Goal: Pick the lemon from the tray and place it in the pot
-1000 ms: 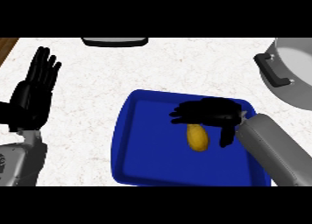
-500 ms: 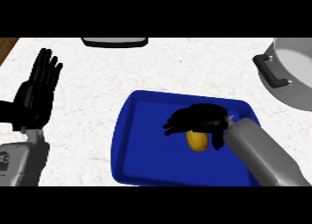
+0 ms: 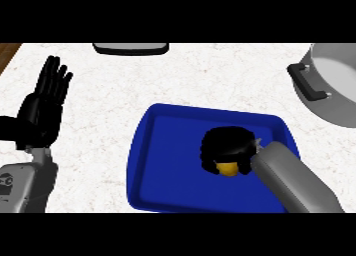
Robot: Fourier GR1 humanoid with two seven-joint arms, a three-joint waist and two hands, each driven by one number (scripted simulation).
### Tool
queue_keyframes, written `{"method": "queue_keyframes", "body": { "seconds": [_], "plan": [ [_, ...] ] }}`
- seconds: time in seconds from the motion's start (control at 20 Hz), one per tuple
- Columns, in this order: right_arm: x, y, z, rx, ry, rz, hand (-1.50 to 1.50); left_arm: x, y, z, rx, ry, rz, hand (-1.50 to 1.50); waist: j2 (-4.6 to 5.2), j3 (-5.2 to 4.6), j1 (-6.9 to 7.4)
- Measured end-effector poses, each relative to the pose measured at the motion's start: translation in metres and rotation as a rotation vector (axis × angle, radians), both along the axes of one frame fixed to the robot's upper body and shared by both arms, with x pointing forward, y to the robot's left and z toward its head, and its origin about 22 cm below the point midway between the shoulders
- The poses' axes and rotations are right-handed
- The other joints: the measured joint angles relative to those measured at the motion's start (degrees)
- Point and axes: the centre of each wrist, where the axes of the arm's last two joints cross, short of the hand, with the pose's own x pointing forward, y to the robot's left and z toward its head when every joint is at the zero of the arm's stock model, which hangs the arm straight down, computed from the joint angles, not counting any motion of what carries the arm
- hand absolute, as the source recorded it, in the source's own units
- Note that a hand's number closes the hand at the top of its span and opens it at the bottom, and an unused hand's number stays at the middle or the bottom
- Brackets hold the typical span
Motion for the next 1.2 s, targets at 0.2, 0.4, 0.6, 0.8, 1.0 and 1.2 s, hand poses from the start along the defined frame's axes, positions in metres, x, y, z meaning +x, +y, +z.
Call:
{"method": "queue_keyframes", "body": {
  "seconds": [0.2,0.4,0.6,0.8,1.0,1.2],
  "plan": [
    [-0.002,-0.004,0.003,0.029,-0.019,-0.008,1.5,0.005,0.001,0.006,-0.005,-0.004,0.004,0.0,0.17,0.13,-0.21],
    [-0.008,-0.015,0.01,0.096,-0.066,-0.059,1.5,0.003,0.001,0.006,-0.001,-0.003,0.006,0.0,0.36,0.35,-0.48],
    [0.006,-0.026,0.03,0.176,-0.079,-0.277,1.5,0.002,0.001,0.013,0.0,-0.003,0.003,0.0,0.75,0.69,-0.36],
    [0.029,-0.054,0.041,0.195,-0.125,-0.713,1.5,0.001,0.003,0.013,0.002,-0.008,0.009,0.0,1.58,0.64,-0.7],
    [0.047,-0.082,0.059,0.223,-0.201,-1.117,1.5,0.001,0.003,0.013,0.001,-0.011,0.012,0.0,1.86,0.49,-0.88],
    [0.063,-0.1,0.087,0.267,-0.318,-1.493,1.5,0.001,0.002,0.014,0.007,-0.016,0.003,0.0,2.0,0.32,0.01]
  ]
}}
